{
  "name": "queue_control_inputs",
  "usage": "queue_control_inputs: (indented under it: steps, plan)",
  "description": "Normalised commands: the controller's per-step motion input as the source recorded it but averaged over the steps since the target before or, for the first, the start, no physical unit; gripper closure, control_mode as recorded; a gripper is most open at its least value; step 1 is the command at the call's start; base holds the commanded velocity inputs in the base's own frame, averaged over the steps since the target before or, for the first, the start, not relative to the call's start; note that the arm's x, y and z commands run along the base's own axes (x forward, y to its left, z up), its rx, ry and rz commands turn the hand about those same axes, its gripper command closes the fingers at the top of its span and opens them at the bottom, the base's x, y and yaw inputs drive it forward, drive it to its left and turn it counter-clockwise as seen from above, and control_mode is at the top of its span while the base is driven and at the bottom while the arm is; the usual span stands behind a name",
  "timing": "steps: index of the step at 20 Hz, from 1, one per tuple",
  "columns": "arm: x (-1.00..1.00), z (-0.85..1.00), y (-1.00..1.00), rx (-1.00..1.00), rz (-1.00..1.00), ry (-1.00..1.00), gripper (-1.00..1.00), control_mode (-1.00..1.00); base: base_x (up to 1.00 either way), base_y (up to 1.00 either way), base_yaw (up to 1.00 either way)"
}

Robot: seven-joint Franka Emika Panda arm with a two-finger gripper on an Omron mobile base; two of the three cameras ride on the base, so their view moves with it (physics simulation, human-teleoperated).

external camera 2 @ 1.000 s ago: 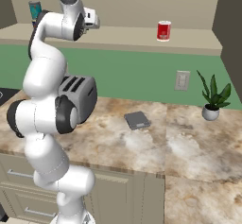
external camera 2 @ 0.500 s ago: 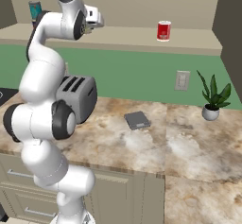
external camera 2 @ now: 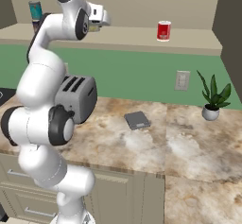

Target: Stack two cans on top of the other two cans in the cabinet.

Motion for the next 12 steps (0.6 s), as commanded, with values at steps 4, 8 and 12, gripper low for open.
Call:
queue_control_inputs:
  steps: [4, 8, 12]
  plan:
    - [-0.14, 0.06, -0.38, 0.0, -0.17, -0.12, 1.0, -1.0, 0.0, 0.0, 0.0]
    - [-0.05, 0.11, -0.36, 0.0, -0.2, -0.11, 1.0, -1.0, 0.0, 0.0, 0.0]
    - [0.0, 0.21, -0.3, 0.0, -0.24, -0.01, 1.0, -1.0, 0.0, 0.0, 0.0]
